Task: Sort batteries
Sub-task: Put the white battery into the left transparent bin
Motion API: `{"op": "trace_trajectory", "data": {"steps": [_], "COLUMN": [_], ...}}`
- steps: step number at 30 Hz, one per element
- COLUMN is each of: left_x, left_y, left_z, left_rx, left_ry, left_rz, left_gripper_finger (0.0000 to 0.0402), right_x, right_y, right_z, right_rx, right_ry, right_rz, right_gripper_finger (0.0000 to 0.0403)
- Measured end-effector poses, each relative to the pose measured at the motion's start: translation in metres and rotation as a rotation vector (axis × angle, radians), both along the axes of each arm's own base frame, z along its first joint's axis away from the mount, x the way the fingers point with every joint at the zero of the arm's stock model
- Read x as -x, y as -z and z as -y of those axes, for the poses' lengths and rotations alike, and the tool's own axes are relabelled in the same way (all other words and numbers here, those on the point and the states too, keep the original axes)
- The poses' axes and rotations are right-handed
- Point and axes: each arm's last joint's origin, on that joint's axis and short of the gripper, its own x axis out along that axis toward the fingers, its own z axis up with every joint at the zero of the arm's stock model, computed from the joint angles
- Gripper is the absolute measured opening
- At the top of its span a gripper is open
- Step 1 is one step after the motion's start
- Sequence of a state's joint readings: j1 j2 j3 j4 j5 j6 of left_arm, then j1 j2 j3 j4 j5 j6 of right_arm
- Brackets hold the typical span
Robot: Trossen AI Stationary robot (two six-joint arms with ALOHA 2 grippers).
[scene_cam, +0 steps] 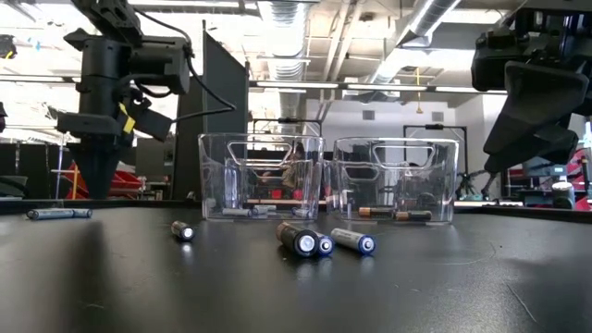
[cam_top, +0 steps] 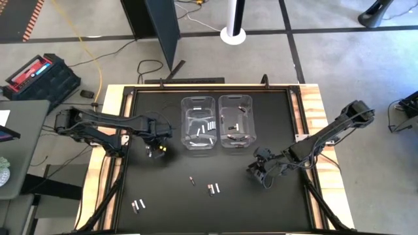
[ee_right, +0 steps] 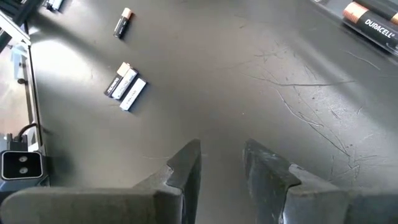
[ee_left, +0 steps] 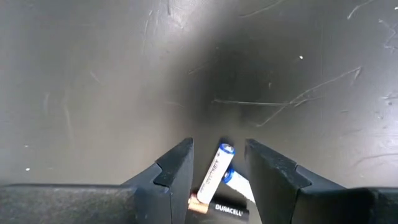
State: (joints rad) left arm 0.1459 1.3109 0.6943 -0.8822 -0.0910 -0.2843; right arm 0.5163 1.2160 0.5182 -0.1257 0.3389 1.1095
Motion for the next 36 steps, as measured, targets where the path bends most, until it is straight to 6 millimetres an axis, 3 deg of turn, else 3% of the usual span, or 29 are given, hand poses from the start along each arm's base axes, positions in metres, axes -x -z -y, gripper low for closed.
{"op": "trace_trajectory", "data": {"steps": [5,16,36], "left_x": [0.0047,0.0041,0.0044], "left_y": [0.0075,0.0076,0.0076], "left_z": [0.0007,0.0006,0.0007], "left_rx": [0.004,-0.001,0.003], "left_ry": [-0.015,0.052,0.004], "left_rz": [-0.016,-0.016,-0.015], "left_gripper_finger": [0.0137,0.0137,0.0137], "right_x": [0.0,0.0,0.0], "right_y": [0.0,0.0,0.0], "right_z": [0.0,0.0,0.0], "right_rx": [0.0,0.001,0.002], "right_ry": [0.0,-0.001,-0.002], "right_rz": [0.0,0.0,0.0], "right_gripper_finger": [0.0137,0.0137,0.0137]}}
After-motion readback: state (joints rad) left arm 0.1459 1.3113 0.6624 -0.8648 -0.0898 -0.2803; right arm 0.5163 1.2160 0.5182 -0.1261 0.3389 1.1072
